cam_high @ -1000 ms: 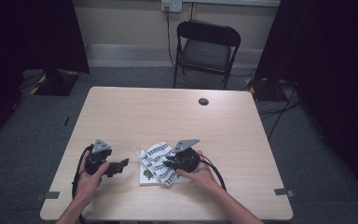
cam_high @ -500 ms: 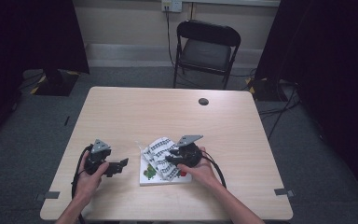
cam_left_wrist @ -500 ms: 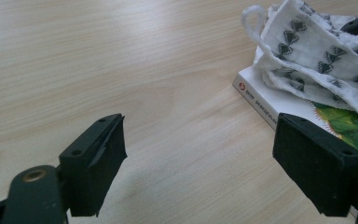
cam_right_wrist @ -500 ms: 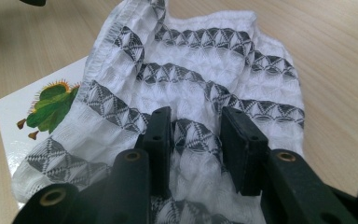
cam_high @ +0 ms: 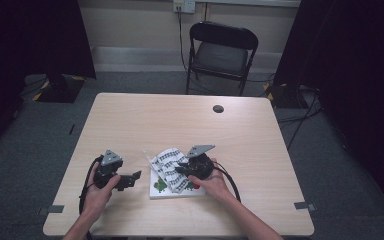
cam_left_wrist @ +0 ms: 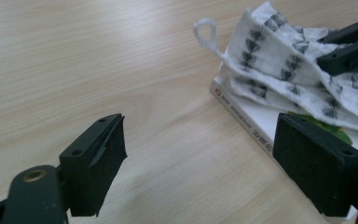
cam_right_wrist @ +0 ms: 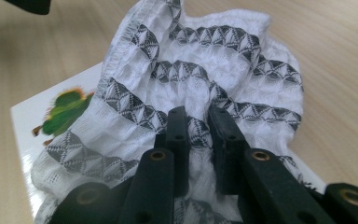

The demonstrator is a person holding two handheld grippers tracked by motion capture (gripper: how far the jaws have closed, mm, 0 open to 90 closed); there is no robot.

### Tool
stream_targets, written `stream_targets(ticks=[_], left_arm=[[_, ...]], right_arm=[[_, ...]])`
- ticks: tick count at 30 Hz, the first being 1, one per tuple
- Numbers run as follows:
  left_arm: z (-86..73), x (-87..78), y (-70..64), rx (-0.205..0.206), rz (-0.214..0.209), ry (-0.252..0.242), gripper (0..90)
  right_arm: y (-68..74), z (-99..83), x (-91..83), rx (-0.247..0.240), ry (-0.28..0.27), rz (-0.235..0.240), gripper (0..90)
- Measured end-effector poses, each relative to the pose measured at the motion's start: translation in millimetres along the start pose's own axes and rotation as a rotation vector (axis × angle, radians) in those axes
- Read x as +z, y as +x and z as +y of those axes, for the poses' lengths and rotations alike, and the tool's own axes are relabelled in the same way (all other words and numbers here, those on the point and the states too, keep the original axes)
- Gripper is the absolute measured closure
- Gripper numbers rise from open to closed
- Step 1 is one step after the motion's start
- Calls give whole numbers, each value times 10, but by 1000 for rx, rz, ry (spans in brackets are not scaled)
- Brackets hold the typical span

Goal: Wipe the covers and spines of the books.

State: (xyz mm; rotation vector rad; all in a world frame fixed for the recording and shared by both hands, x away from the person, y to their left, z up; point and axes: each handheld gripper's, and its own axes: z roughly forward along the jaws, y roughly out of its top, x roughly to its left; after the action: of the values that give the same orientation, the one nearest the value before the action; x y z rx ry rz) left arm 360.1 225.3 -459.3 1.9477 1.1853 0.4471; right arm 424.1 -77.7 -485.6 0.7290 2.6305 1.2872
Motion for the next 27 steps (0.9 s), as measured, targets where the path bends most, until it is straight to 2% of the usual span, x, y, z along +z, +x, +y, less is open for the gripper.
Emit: stream_targets(ticks=[3,4,6,9,11,13,14,15,16,19,23,27], left_arm=[[19,-18,-36,1,18,-5,170],[48,-35,-49,-1,2,3,175],[82,-72,-72,22,6,0,177],[93,-137,-98,60,-1,0,170],[71,-156,-96,61,10,-15,167],[8,-157,-91,43,17,-20,166],[-24,-152,-86,38,4,-28,166],[-43,-143,-85,41,-14,-20,166],[-53,-137,-87,51,-10,-17,166],[-65,-154,-53,34,-11,-35,166],[-97,-165,21,11,6,-41,166],[-110,-198,94,-7,27,-51,166]], right_arm=[[61,-12,-34,-17,19,15,800],[74,-16,-40,-18,21,19,799],[91,-15,-51,-32,28,16,800],[48,-15,-23,-10,9,18,803],[3,3,6,0,0,6,804],[-39,38,44,13,-3,-9,804],[-57,57,62,18,-2,-12,804],[-67,78,81,15,1,-21,804],[-66,98,101,15,2,-31,803],[-56,138,147,18,3,-51,801],[-34,126,148,27,-5,-53,798],[42,99,90,-13,21,-29,802]])
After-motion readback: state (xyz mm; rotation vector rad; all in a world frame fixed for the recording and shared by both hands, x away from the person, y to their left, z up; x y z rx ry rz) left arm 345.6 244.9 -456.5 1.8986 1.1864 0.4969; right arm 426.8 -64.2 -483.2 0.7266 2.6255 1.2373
